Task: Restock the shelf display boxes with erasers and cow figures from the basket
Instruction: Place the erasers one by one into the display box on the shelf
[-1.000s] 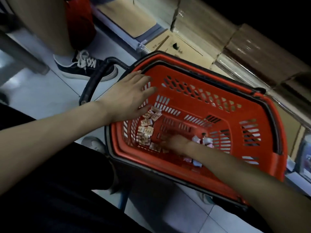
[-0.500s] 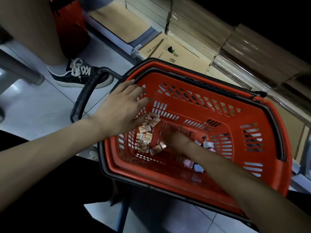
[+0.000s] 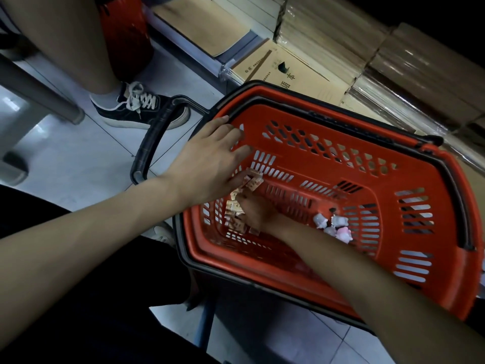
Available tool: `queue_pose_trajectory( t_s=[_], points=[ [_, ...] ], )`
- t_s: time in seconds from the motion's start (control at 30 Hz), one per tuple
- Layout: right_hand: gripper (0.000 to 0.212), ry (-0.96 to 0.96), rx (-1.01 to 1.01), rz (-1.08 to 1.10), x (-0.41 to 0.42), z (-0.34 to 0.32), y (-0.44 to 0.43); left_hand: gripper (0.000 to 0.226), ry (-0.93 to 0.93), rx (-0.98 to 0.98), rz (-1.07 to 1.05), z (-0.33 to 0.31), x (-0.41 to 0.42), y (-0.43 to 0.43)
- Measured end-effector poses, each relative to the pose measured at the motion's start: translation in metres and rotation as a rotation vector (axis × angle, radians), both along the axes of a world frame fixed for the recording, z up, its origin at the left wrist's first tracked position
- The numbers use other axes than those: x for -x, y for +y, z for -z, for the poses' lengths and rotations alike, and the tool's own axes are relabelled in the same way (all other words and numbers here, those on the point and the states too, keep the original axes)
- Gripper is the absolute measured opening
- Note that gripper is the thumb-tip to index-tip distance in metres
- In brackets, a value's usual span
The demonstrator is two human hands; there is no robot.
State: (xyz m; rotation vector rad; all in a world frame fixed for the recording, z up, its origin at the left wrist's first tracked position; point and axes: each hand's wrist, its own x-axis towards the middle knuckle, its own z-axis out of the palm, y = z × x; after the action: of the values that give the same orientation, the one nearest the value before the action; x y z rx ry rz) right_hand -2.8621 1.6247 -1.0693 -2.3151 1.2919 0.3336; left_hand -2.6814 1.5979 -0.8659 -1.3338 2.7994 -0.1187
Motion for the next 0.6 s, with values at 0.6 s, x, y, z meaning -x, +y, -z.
queue_pose_trajectory(
  t_s=[0.6],
  points=[
    [0.070, -0.036, -0.017, -0.131, 0.018, -0.007, -0.015, 0.053, 0.036, 0.027, 0.025, 0.004, -0.001, -0.001]
  ],
)
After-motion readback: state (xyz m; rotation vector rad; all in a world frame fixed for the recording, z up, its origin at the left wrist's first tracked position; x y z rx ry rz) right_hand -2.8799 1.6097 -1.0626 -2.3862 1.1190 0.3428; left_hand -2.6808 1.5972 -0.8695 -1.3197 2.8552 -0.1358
